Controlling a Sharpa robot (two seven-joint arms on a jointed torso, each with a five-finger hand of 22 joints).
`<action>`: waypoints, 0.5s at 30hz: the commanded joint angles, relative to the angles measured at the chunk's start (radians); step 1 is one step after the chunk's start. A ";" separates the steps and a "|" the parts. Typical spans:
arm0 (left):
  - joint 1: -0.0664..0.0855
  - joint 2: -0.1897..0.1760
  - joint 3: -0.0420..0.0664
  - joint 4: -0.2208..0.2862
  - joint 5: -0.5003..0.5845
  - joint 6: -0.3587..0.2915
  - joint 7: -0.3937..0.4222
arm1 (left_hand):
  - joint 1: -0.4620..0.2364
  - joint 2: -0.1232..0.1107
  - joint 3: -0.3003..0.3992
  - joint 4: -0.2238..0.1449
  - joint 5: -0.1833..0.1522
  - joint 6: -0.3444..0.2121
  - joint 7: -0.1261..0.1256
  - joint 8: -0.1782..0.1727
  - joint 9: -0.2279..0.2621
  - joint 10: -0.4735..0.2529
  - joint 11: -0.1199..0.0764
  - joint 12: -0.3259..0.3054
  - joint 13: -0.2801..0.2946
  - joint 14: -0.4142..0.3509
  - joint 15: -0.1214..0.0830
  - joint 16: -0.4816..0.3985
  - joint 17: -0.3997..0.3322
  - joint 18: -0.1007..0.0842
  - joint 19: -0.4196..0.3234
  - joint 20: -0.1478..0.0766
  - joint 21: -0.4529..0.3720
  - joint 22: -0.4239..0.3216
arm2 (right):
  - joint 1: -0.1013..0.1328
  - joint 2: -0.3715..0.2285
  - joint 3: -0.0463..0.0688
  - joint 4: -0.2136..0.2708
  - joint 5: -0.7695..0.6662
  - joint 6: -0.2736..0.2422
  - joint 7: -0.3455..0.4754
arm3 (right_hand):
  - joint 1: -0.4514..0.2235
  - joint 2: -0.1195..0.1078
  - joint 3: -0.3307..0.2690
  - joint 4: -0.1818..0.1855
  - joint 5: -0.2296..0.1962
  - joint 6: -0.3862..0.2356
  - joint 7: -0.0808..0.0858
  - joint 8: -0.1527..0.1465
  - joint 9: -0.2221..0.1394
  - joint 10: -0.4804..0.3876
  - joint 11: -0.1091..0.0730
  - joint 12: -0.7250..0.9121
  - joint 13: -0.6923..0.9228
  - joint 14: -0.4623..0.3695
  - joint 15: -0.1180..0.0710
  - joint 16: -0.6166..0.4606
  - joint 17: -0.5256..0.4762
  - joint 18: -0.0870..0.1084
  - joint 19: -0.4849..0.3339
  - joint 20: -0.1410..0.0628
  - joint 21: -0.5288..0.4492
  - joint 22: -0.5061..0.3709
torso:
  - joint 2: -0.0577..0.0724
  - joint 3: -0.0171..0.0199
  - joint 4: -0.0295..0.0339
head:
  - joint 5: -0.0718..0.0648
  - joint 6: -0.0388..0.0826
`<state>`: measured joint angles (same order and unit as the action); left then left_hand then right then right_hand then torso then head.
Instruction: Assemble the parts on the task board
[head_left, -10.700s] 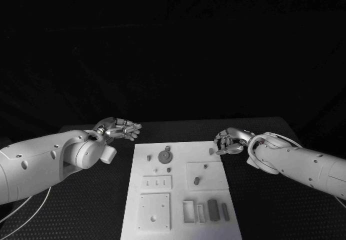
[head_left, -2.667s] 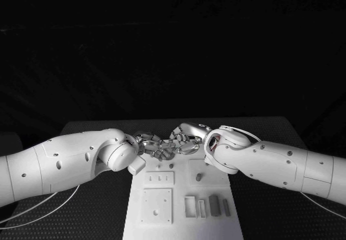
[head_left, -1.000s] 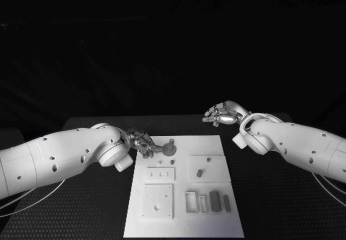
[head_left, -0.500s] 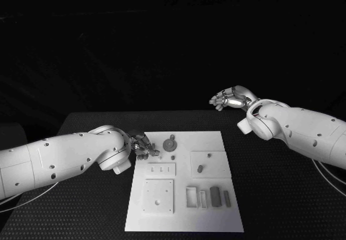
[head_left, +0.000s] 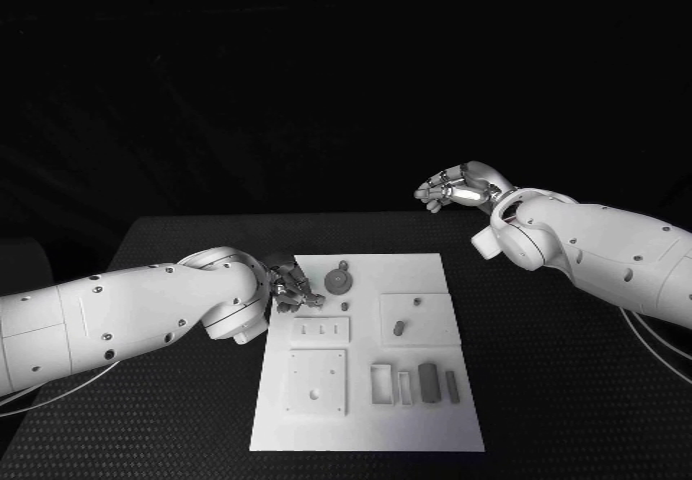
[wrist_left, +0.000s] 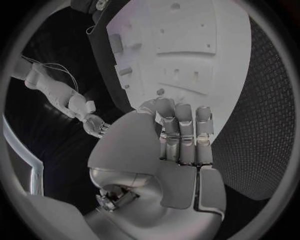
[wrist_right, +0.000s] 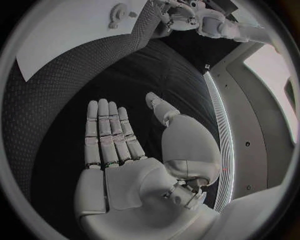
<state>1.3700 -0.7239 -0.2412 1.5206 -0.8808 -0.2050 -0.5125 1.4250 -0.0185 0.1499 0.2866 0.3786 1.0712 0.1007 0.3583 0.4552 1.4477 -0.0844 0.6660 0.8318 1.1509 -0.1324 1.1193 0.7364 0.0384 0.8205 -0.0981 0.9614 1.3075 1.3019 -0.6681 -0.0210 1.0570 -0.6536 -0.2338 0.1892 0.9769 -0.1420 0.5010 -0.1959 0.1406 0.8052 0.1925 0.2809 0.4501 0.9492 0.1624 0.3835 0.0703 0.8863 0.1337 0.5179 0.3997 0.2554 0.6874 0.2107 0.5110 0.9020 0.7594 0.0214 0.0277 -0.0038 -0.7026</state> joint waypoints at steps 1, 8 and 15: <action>-0.001 0.009 0.000 0.003 -0.018 -0.005 -0.024 | -0.017 0.002 0.039 -0.038 0.011 0.136 -0.103 0.014 0.323 -0.011 -0.023 0.020 0.006 0.002 -0.010 0.018 -0.005 -0.001 0.006 -0.130 0.014 0.016 | 0.001 0.004 0.001 -0.001 0.003 0.015 0.003 | 0.002 0.002 -0.006 0.001 0.006 -0.009 0.000 0.005 -0.002 0.008 -0.002 -0.009 -0.002 0.003 0.005 -0.006 0.001 -0.002 -0.002 0.005 -0.005 -0.001 | -0.001 0.0015 -0.0006 | -0.002 -0.005; -0.006 0.027 0.001 -0.005 -0.008 0.004 -0.034 | -0.117 0.012 0.085 -0.145 0.109 0.144 -0.111 0.030 0.379 -0.023 -0.035 0.087 0.019 -0.003 -0.024 0.079 -0.027 -0.006 0.010 -0.136 0.026 0.012 | 0.001 0.012 0.001 -0.004 0.000 0.014 -0.002 | 0.005 -0.001 -0.009 0.005 0.012 -0.012 0.001 0.006 -0.007 0.014 0.000 -0.033 -0.002 -0.007 0.012 -0.027 0.003 -0.006 -0.016 0.007 -0.019 0.001 | -0.001 0.0028 -0.0011 | -0.006 -0.011; -0.008 0.039 0.001 -0.017 0.008 0.032 -0.047 | -0.560 0.070 0.373 -0.559 0.197 0.168 -0.122 0.038 0.428 -0.026 -0.044 0.166 0.002 0.008 -0.039 0.147 -0.082 -0.010 0.058 -0.149 0.054 0.016 | 0.001 0.016 0.001 -0.007 -0.002 0.019 -0.006 | 0.007 -0.001 -0.009 0.007 0.013 -0.012 0.002 0.007 -0.009 0.015 0.001 -0.041 -0.002 -0.009 0.014 -0.033 0.005 -0.007 -0.021 0.008 -0.023 0.002 | -0.001 0.0030 0.0000 | -0.006 -0.015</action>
<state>1.3627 -0.6875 -0.2412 1.5045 -0.8846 -0.1984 -0.5439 0.8891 0.0405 0.4282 -0.1769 0.5724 1.0941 0.0800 0.3983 0.8654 1.4543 -0.0915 0.8289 0.8366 1.1561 -0.1525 1.2635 0.6587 0.0385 0.8730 -0.1112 1.0105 1.3073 1.3025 -0.6534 -0.0209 1.0506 -0.6535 -0.2317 0.1831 0.9769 -0.1420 0.4954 -0.1902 0.1473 0.7984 0.1921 0.2809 0.4420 0.9564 0.1625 0.3483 0.0693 0.8784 0.1415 0.4898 0.4038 0.2547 0.6714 0.2192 0.4933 0.9031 0.7583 0.0244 0.0266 -0.0097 -0.7158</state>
